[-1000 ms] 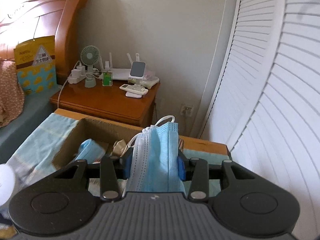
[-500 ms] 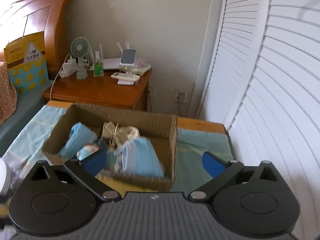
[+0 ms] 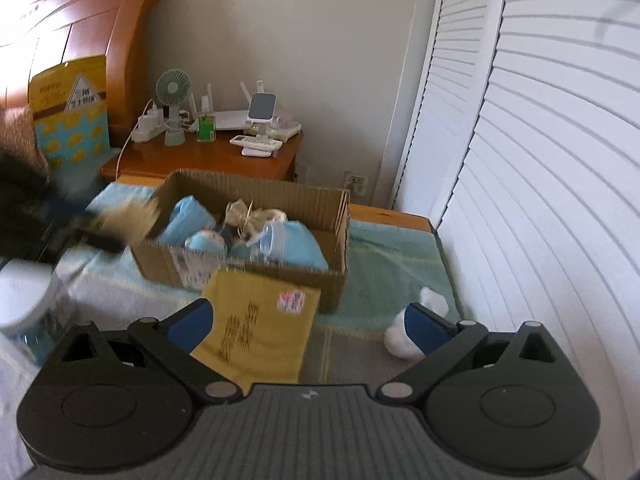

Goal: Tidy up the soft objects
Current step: 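Carry the beige cloth bundle into the box and open the left tool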

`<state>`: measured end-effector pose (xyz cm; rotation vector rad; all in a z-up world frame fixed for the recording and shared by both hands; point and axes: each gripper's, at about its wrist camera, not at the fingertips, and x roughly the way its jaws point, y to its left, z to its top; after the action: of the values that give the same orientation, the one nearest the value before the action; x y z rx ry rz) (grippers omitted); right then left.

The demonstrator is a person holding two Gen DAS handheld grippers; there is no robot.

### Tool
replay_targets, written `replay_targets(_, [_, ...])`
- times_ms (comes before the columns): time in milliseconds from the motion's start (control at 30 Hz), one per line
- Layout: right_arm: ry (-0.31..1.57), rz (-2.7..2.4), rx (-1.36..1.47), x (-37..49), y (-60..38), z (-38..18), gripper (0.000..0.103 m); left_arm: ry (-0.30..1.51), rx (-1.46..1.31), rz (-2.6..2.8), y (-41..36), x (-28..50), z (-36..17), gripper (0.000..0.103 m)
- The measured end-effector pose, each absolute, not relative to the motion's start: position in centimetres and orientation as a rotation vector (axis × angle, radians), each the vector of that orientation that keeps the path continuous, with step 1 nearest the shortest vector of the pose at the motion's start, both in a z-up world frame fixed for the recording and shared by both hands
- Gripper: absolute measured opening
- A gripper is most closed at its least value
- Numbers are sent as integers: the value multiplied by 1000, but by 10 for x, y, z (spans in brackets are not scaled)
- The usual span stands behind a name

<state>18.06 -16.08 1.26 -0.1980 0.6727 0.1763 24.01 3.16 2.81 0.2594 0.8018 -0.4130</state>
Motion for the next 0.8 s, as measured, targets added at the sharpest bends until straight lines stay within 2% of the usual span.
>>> replay_targets(233, [663,180,-184,163,-170,5,103,809,236,-363,21,305,29,22])
replay_targets(300, [666,179,-172,164,-173,4,103,807,230,-354,17,319,27,26])
replay_targets(333, [666,178,-167,164,-175,4,103,803,232,-348,15,323,25,31])
replay_targets(367, [666,176,-162,165,-177,3,103,801,229,-337,14,327,24,48])
replay_targets(400, [667,173,-158,164,-179,2,103,796,228,-325,13,329,23,69])
replay_targets(467, [672,171,-147,163,-182,0,103,772,225,-293,12,327,22,86])
replay_targets(800, [663,138,-118,145,-197,2,103,764,219,-332,12,280,29,95])
